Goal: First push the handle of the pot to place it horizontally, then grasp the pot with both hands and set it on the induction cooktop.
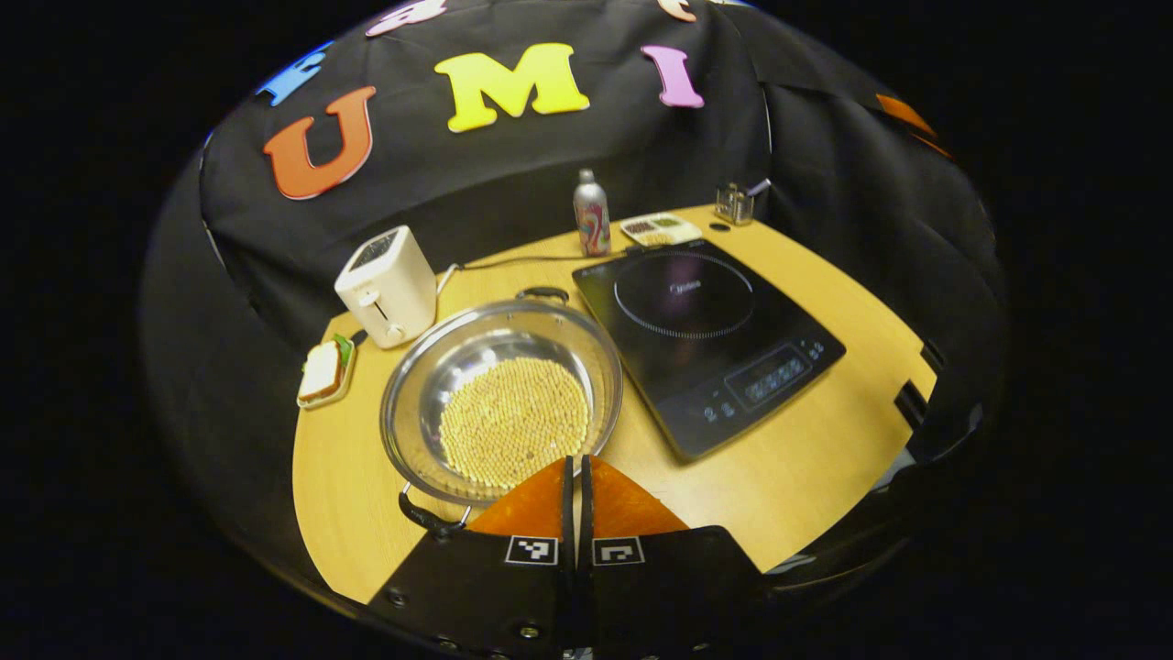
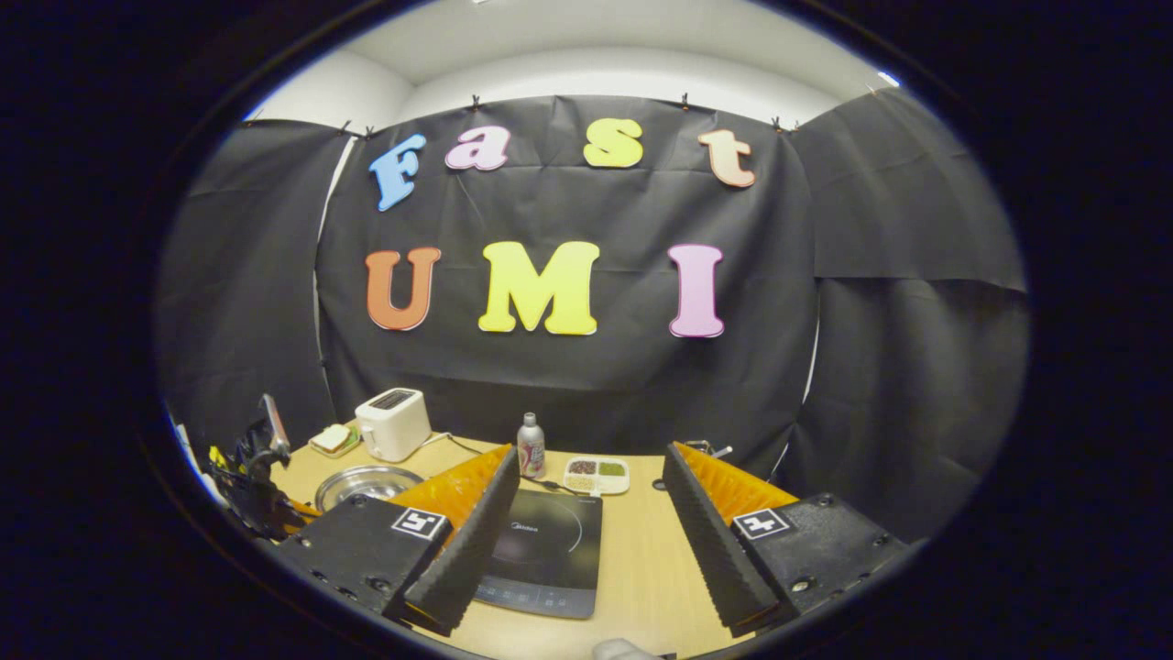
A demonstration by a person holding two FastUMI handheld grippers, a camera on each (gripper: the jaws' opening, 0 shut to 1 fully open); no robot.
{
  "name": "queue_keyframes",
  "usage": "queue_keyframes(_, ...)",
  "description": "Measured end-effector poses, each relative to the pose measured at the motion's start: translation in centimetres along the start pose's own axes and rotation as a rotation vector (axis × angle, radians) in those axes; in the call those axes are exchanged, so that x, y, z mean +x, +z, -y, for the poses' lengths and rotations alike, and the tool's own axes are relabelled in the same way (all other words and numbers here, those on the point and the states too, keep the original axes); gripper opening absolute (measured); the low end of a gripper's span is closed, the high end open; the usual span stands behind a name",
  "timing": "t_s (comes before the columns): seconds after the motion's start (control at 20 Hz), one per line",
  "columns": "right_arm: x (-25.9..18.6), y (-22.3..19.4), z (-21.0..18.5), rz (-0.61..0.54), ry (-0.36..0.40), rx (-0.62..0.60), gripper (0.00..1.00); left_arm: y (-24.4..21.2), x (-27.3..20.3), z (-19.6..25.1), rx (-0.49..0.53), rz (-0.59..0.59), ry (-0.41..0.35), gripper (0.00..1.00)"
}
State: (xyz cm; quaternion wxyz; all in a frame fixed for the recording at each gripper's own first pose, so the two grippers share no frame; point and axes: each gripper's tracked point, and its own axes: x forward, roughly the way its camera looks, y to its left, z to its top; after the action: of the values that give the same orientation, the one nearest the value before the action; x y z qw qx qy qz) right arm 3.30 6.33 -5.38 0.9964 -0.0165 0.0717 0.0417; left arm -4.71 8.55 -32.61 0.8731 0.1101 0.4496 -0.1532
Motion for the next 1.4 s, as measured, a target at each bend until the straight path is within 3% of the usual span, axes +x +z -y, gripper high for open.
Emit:
queue_keyframes(0.5, -0.1, -2.6, 1.7, -0.060, -0.040, 0.039, 0.96, -5.5, 2.7, -4.4, -0.069, -0.214, -0.008, 0.00)
queue_keyframes(0.55, 0.0, -2.6, 1.8, -0.061, -0.042, 0.038, 0.96, -5.8, 2.9, -4.9, -0.070, -0.226, 0.000, 0.10)
queue_keyframes(0.6, -0.1, -2.7, 1.9, -0.063, -0.045, 0.035, 0.97, -6.1, 3.1, -5.4, -0.077, -0.233, 0.009, 0.00)
queue_keyframes(0.7, -0.1, -2.8, 2.0, -0.067, -0.046, 0.030, 0.97, -6.5, 3.4, -6.4, -0.084, -0.247, 0.028, 0.00)
queue_keyframes(0.75, 0.0, -2.8, 2.0, -0.068, -0.045, 0.029, 0.96, -6.6, 3.4, -6.9, -0.089, -0.252, 0.029, 0.10)
queue_keyframes(0.85, 0.1, -2.8, 2.0, -0.068, -0.045, 0.025, 0.97, -6.8, 3.5, -7.3, -0.093, -0.252, 0.039, 0.00)
queue_keyframes(0.9, 0.1, -2.8, 2.0, -0.069, -0.044, 0.023, 0.97, -6.9, 3.3, -7.6, -0.091, -0.253, 0.048, 0.10)
queue_keyframes(1.0, 0.2, -2.7, 1.8, -0.070, -0.042, 0.022, 0.97, -7.1, 3.4, -8.2, -0.092, -0.258, 0.060, 0.10)
queue_keyframes(1.05, 0.3, -2.7, 1.8, -0.069, -0.041, 0.021, 0.97, -7.2, 3.5, -8.6, -0.095, -0.259, 0.066, 0.00)
queue_keyframes(1.1, 0.3, -2.7, 1.8, -0.069, -0.039, 0.019, 0.97, -7.4, 3.6, -9.0, -0.098, -0.263, 0.073, 0.00)
queue_keyframes(1.15, 0.3, -2.7, 1.7, -0.068, -0.039, 0.017, 0.97, -7.7, 3.5, -9.4, -0.101, -0.266, 0.082, 0.10)
queue_keyframes(1.4, 0.5, -2.7, 1.5, -0.073, -0.037, 0.009, 0.97, -7.6, 3.8, -11.7, -0.123, -0.260, 0.108, 0.10)
